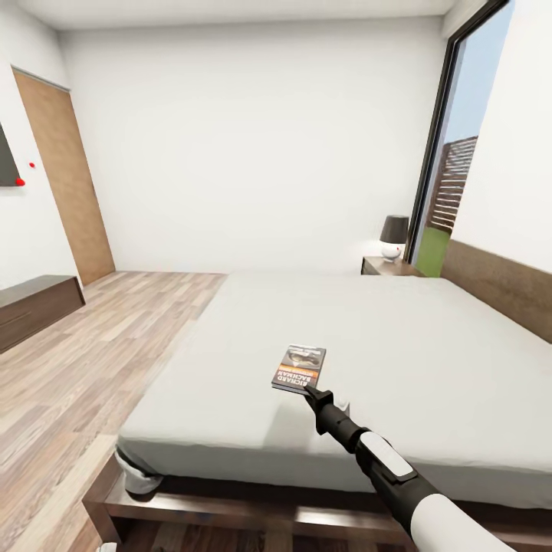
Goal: In the bedroom, move the book from the bed onto either nightstand, and place the two sandals side by side next to the bed.
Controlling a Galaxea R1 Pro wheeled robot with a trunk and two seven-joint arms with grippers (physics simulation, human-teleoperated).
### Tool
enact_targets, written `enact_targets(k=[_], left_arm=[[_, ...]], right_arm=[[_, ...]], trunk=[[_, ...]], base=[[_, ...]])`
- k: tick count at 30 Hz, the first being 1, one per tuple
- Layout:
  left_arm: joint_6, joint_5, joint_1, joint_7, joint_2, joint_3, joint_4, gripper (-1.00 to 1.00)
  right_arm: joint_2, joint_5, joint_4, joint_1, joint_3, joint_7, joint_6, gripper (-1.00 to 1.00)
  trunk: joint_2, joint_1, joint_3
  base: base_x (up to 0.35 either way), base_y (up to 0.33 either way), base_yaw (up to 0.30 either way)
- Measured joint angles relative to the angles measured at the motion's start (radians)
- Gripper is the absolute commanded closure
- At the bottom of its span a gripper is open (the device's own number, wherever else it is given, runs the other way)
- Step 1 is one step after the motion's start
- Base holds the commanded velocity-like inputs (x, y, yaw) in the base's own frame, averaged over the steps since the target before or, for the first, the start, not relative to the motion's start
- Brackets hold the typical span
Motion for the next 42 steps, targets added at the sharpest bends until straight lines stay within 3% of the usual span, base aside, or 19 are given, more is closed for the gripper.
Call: enact_targets(k=[17, 26, 32, 42], left_arm=[[-0.004, 0.0, 0.004, 0.002, -0.001, 0.0, 0.0, -1.0], [-0.006, 0.0, 0.011, 0.003, 0.001, 0.0, 0.0, -1.0], [-0.008, 0.0, 0.013, 0.003, 0.001, -0.001, 0.0, -1.0], [-0.009, 0.0, 0.019, 0.004, 0.0, -0.001, 0.0, -1.0]], right_arm=[[-0.01, 0.001, 0.004, 0.001, -0.014, 0.006, 0.004, 1.0], [-0.011, 0.084, 0.007, 0.006, 0.006, 0.087, 0.004, 1.0], [-0.015, 0.112, 0.012, 0.008, 0.007, 0.138, 0.004, 1.0], [-0.025, 0.119, 0.03, 0.008, 0.009, 0.148, 0.003, 1.0]], trunk=[[0.119, -0.065, 0.053], [0.182, -0.1, 0.081], [0.182, -0.1, 0.082], [0.182, -0.1, 0.082]], base=[[0.0, 0.0, 0.0], [0.0, 0.0, 0.0], [0.0, 0.0, 0.0], [0.0, 0.0, 0.0]])
